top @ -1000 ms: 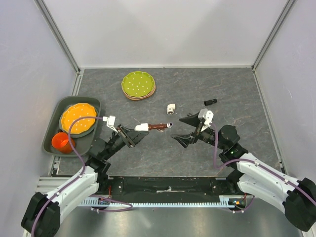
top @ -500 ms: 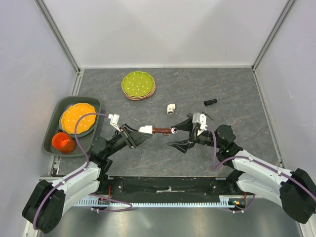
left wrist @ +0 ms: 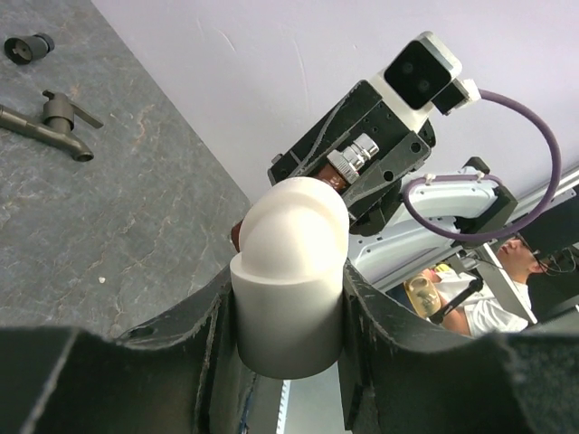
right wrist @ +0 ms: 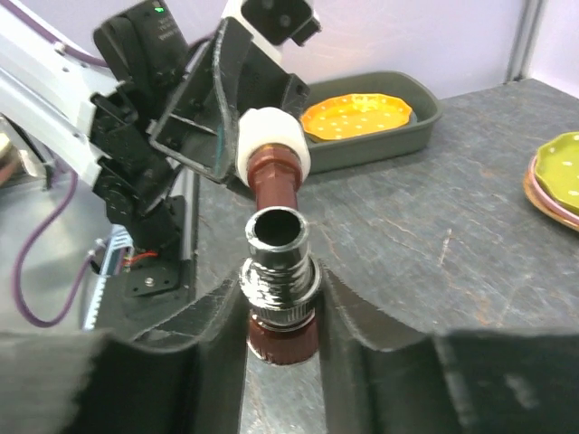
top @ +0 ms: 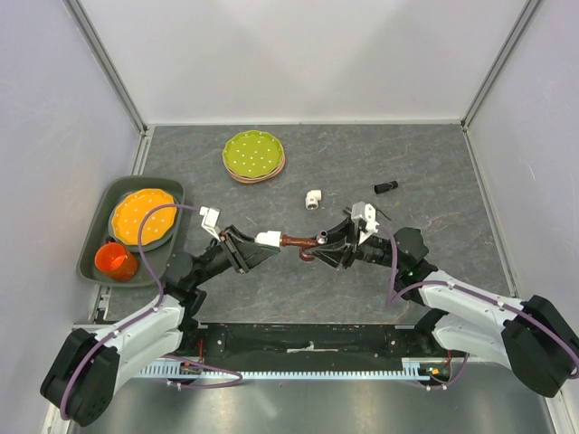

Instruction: Install the water faucets

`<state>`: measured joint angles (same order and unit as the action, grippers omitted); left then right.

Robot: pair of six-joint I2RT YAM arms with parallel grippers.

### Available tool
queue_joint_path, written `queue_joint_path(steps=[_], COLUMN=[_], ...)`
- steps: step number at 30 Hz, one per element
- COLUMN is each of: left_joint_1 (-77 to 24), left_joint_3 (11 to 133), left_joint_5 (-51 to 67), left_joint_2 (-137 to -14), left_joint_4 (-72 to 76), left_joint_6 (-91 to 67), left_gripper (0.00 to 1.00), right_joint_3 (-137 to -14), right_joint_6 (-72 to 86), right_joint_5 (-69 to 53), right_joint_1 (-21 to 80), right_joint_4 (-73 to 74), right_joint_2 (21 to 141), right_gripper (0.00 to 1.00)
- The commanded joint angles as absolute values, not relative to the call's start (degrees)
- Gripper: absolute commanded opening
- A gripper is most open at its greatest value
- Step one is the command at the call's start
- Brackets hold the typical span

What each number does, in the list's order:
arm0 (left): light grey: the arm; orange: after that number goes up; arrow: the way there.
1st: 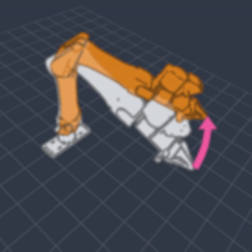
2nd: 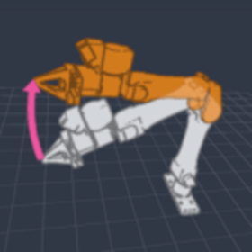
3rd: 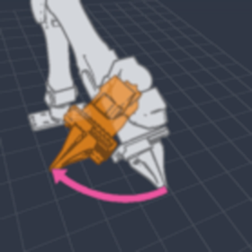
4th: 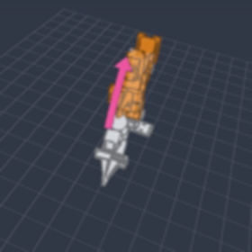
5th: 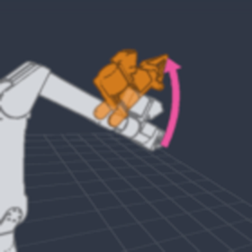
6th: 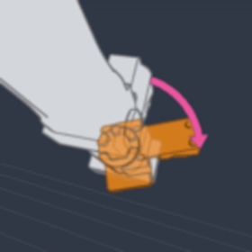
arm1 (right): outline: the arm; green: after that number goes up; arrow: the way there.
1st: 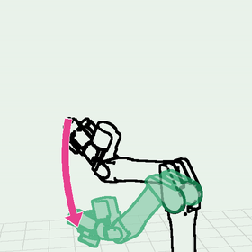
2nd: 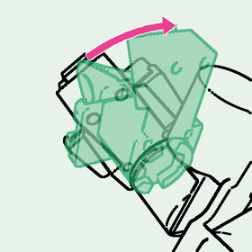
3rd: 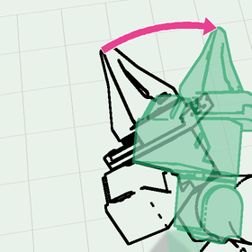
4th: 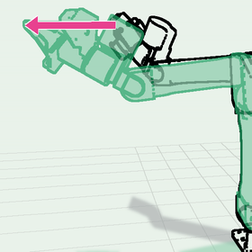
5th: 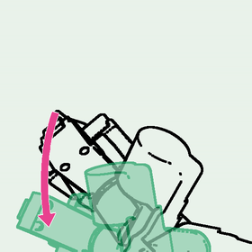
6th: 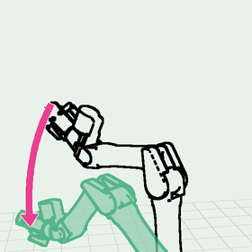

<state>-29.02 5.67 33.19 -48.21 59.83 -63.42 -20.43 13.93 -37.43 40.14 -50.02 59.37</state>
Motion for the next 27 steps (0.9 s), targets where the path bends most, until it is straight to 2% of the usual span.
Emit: queue_joint_path(steps=[1,2,3,7,13,21,24,25,27], left_joint_1=[-29.0,-29.1,-29.1,-29.1,-29.1,-29.7,-29.7,-29.7,-29.7], left_joint_3=[8.3,8.3,8.2,7.3,4.2,1.0,1.8,1.9,1.9], left_joint_5=[33.8,33.8,33.7,32.3,30.0,28.3,26.5,25.4,23.6], left_joint_2=[-47.3,-46.9,-46.0,-41.9,-33.9,-29.7,-30.1,-30.1,-30.3], left_joint_4=[63.6,63.2,62.6,59.9,57.3,56.4,53.4,52.5,50.5], left_joint_6=[-61.9,-61.1,-59.1,-51.7,-40.5,-33.9,-34.4,-34.5,-35.6], left_gripper=[0.02,0.02,0.02,0.02,0.02,0.02,0.02,0.02,0.02], right_joint_3=[-22.6,-22.9,-23.1,-26.2,-30.5,-30.1,-29.7,-29.2,-29.0], right_joint_6=[22.4,23.4,24.4,32.5,45.2,63.3,67.1,67.5,67.4], right_joint_5=[-39.9,-39.7,-39.1,-35.5,-29.5,-33.0,-34.2,-34.2,-34.4], right_joint_1=[40.7,40.7,40.7,40.7,40.7,40.2,39.7,39.6,39.6], right_joint_4=[-58.8,-58.7,-58.8,-55.3,-44.7,-57.8,-63.2,-66.1,-67.5], right_joint_2=[60.2,60.3,60.4,61.3,65.0,74.4,78.6,79.4,80.5], right_gripper=[0.3,0.19,0.14,0.0,0.0,0.0,0.12,0.26,0.39])
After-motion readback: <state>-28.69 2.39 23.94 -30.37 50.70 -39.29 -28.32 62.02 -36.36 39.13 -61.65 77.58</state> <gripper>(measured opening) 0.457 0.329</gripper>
